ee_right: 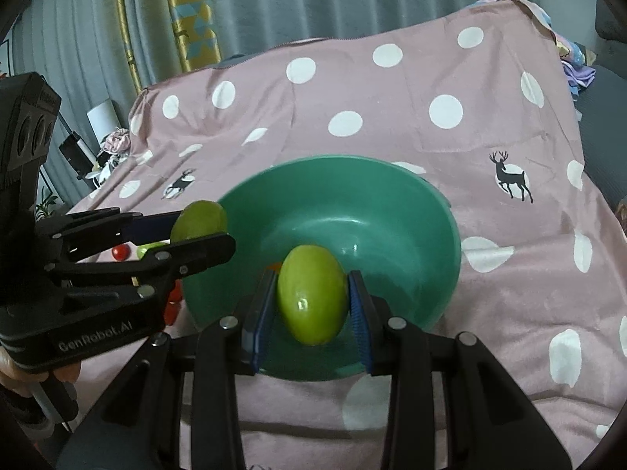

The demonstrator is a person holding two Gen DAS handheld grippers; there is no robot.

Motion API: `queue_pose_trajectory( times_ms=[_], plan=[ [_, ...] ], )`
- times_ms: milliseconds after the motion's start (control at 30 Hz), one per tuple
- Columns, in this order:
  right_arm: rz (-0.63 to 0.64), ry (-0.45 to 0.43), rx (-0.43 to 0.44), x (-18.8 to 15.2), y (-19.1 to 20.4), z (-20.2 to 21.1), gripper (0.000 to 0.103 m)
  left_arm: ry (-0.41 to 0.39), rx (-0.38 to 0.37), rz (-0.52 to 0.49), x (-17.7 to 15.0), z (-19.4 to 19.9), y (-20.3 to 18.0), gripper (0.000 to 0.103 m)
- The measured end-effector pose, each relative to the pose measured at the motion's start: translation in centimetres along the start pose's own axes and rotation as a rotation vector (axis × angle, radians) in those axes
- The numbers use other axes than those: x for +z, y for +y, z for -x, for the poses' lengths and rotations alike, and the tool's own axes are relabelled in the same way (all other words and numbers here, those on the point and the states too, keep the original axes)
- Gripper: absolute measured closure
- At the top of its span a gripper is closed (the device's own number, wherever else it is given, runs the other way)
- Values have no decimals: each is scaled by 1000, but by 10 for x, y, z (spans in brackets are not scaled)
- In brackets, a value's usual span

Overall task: Organize fruits
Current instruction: 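Carry the green fruit with the right tool into the bowl and release, then move the right tool to the second orange and grasp it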

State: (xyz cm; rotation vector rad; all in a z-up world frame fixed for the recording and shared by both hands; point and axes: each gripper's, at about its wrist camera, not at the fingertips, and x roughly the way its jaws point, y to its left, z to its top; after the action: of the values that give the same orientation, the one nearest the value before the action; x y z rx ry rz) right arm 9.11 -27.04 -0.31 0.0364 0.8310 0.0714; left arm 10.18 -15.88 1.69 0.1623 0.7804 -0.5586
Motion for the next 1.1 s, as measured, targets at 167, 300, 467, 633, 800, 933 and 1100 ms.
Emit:
queue_pose_trajectory(
  times_ms=[167, 300, 467, 633, 800, 933, 1100],
  plan=[
    [9, 16, -3, -1, -1, -6, 66, 27, 6, -12, 0, -12, -2, 62],
    [16, 39, -13, -1, -1, -12, 66, 59, 3, 4, 0, -22, 2, 62],
    [3, 37, -32, 0, -4, -13, 65, 56, -21, 36, 1, -20, 9, 61],
    [-31, 22, -32, -2, -11, -2, 60, 1, -90, 93, 1, 3, 24, 20],
    [-69, -2, -16, -6, -16, 16, 60, -89, -85, 154, -7, 44, 54, 16],
    [-70, -26, 16, -9, -11, 31, 55, -129, -19, 239, -31, 80, 99, 16],
    [-60, -39, 89, -12, 9, 39, 52, -138, 63, 335, -70, 113, 144, 16]
  ],
)
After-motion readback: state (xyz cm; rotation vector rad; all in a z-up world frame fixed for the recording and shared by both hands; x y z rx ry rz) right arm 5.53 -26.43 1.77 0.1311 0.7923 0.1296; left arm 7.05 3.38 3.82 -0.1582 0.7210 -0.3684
